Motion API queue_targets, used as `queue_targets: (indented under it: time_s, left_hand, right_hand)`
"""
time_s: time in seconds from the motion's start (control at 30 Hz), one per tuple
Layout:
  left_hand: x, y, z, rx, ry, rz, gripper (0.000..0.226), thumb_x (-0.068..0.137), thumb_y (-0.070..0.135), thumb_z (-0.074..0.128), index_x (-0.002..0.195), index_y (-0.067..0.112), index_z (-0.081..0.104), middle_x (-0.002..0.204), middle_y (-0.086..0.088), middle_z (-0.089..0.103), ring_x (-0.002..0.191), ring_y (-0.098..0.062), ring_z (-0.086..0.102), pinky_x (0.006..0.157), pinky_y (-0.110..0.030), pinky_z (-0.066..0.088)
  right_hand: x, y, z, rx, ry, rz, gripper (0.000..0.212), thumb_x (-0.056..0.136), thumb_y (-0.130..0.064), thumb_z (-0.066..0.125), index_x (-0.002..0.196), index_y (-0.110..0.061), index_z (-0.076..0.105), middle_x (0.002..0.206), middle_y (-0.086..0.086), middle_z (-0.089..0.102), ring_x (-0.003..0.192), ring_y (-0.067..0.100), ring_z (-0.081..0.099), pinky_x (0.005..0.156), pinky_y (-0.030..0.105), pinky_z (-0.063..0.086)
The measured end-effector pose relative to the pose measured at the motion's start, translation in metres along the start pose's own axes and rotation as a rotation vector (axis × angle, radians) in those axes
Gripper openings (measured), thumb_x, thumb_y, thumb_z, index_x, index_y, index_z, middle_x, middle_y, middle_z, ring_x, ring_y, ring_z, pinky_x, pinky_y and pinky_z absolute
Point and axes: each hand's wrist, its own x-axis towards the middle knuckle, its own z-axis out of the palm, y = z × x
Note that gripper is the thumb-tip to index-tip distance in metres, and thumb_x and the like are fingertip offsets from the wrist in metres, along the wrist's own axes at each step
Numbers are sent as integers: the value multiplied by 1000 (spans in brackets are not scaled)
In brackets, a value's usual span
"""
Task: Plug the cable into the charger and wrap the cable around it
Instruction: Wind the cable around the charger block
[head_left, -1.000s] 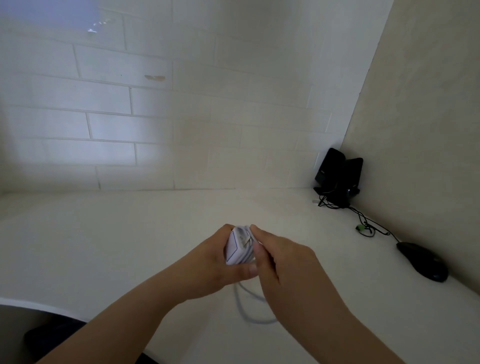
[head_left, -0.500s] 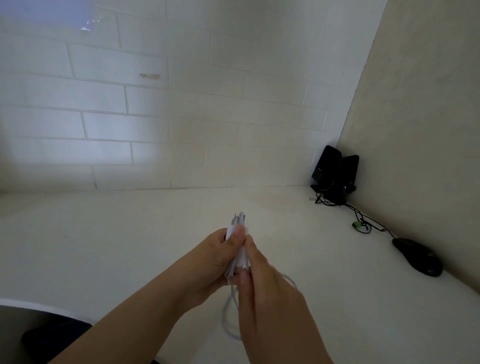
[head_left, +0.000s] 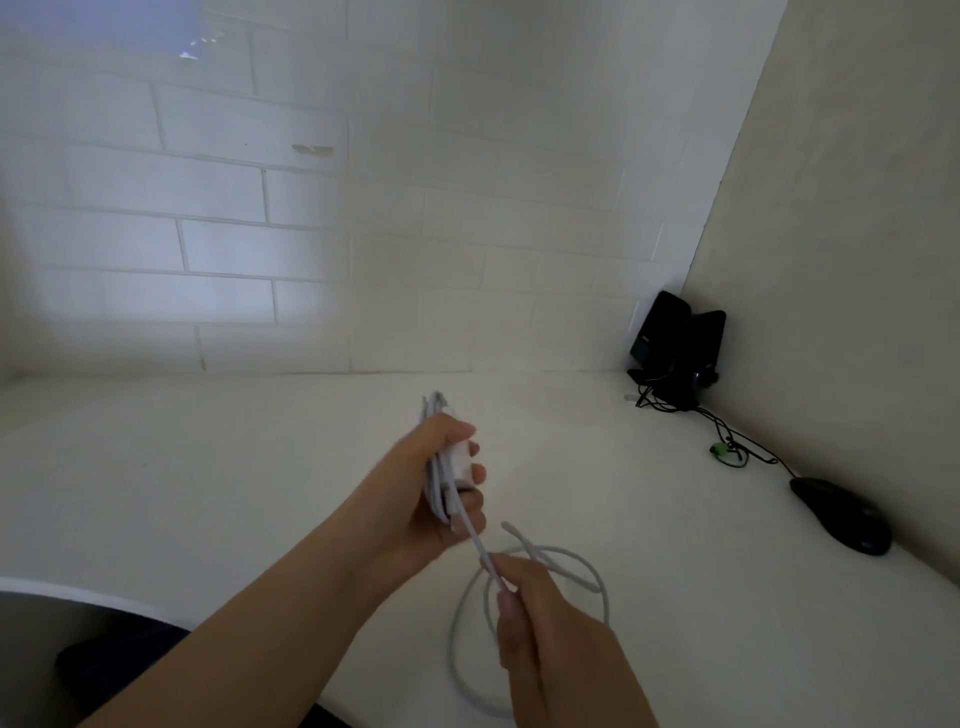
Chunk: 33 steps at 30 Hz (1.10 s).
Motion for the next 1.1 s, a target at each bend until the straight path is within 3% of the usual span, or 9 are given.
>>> queue_targets:
  time_s: [0.07,0.2,0.33,0.4,0.57,0.67,0.77,0.93,1.1]
  left_hand:
    - [2,5,-4,23,15,15,38,51,29,64,79,6,52,57,-6,53,47,-18,44,41,-24,47]
    - [1,6,-6,51,-61,18,43,66,31,63,90,-4,54,76,-24,66,68,-33,68,61,-36,60]
    - [-4,3,-5,142,-118,-102,52,63,39,55,93,-3,56,102,-29,64,109,-36,61,86,-45,53]
    - [-10,2,-4,180,-108,-158,50,57,38,65,92,3,60,113,-28,61,106,-33,60,87,-48,50]
    - [-19,-3,5,287,-86,-192,64,44,32,69,102,8,59,88,-13,63,70,-22,64,64,-33,58]
    - [-19,-12,8,439,-184,-267,64,52,25,58,112,3,52,104,-20,63,88,-30,64,82,-42,55]
    - [-25,-6,4,423,-320,-270,44,52,21,66,93,7,56,75,-12,66,57,-22,62,55,-34,58]
    - [-21,3,-16,597,-328,-103,47,60,23,69,103,22,50,68,-4,46,50,-13,40,46,-24,36]
    - [-6,-11,-23,1396,-156,68,54,61,55,69,103,36,39,91,10,52,73,-9,50,66,-24,43]
  right_hand:
    - [-4,8,3,49,33,-76,37,61,-72,5,89,-90,18,71,-56,50,76,-4,63,66,3,41]
    - [10,15,-4,202,30,-169,19,81,-58,38,79,-66,55,56,-19,59,52,4,53,54,11,40]
    - [32,21,-18,76,-52,-206,40,97,-23,56,63,-45,54,47,-11,53,49,-1,51,54,6,39]
    - [41,21,-23,-57,-87,-223,47,96,-21,58,56,-40,45,50,-10,49,51,-2,50,53,9,37]
    - [58,22,-31,-355,-98,-189,50,83,-52,63,51,-28,32,52,-10,53,44,7,39,48,19,26]
    - [64,18,-43,-552,-83,-221,50,66,-71,42,53,-24,30,49,-6,35,45,3,29,48,22,25]
    - [68,10,-57,-650,-99,-306,48,57,-71,24,56,-24,33,53,-8,34,55,10,36,50,20,26]
    - [83,14,-81,-552,-170,-295,26,93,-45,55,74,-28,49,61,-12,45,58,1,42,57,21,33]
    - [89,-5,-77,-181,-135,-55,31,84,-30,72,57,-29,58,39,-20,54,37,-5,46,40,7,30]
